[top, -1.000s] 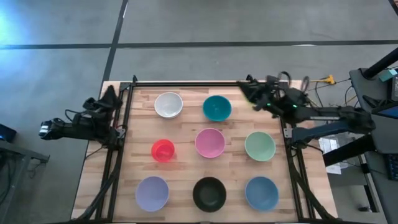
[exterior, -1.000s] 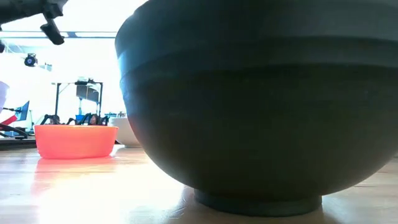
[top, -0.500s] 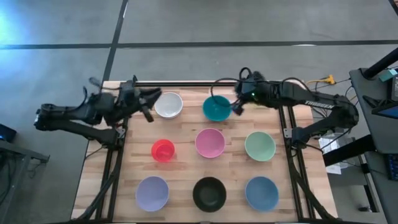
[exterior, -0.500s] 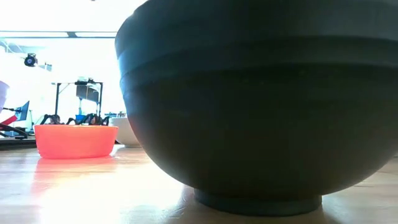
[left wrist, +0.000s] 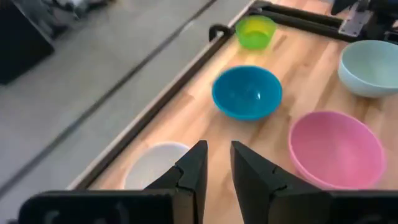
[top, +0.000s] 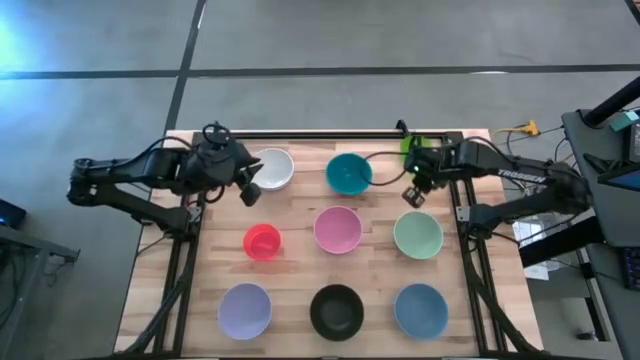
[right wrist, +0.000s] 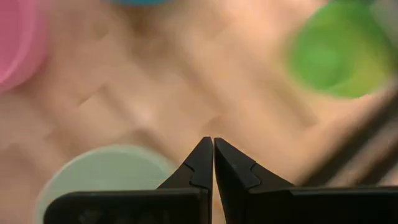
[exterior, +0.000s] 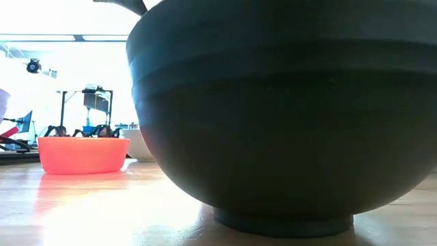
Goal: Nest bowls inside each other
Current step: Stack the light green bowl on the pink bowl
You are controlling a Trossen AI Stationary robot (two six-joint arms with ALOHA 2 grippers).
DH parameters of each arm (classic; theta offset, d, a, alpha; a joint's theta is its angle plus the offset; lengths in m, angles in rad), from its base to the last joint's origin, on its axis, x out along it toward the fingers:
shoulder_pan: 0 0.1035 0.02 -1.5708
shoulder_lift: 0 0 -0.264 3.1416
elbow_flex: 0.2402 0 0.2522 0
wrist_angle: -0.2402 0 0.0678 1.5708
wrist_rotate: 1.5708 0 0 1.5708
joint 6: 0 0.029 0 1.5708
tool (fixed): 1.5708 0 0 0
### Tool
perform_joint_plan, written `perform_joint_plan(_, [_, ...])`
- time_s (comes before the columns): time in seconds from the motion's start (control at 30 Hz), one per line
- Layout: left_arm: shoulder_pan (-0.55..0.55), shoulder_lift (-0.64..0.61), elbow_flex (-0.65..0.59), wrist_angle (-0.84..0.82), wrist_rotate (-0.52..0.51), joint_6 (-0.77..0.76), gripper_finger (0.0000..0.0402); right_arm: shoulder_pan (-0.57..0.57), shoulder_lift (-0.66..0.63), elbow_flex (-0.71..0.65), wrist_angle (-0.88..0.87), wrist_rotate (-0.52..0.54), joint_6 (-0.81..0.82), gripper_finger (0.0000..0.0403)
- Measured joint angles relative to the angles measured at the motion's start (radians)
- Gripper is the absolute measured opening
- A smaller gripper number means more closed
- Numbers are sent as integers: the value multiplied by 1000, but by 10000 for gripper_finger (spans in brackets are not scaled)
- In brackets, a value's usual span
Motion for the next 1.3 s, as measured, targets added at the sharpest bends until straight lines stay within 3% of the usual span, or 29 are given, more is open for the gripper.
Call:
perform_joint_plan(0.13, [20,-37,-36,-11,204,-37,56,0,-118,-143,230,-195,63,9])
perform_joint_plan(0.23, [43,-64,-65,1,394,-43,56,0,-221,-228,449,-267,107,9])
perform_joint_plan(0.3, [47,-81,-89,8,458,-64,56,-4,-284,-275,532,-283,128,9])
perform_joint_plan(0.4, [47,-92,-112,7,470,-94,56,-5,-353,-310,499,-283,136,9])
perform_joint_plan(0.67, [47,-87,-141,27,470,-116,56,-4,-386,-313,164,-272,140,32])
perform_joint_plan(0.87, [47,-71,-148,26,470,-109,56,-5,-308,-307,37,-219,153,97])
perform_joint_plan(1.0, [47,-67,-148,27,470,-100,56,-4,-227,-309,23,-219,79,124])
perform_joint_plan(1.3, [47,-72,-148,28,471,-89,56,-4,-32,-309,45,-193,-113,125])
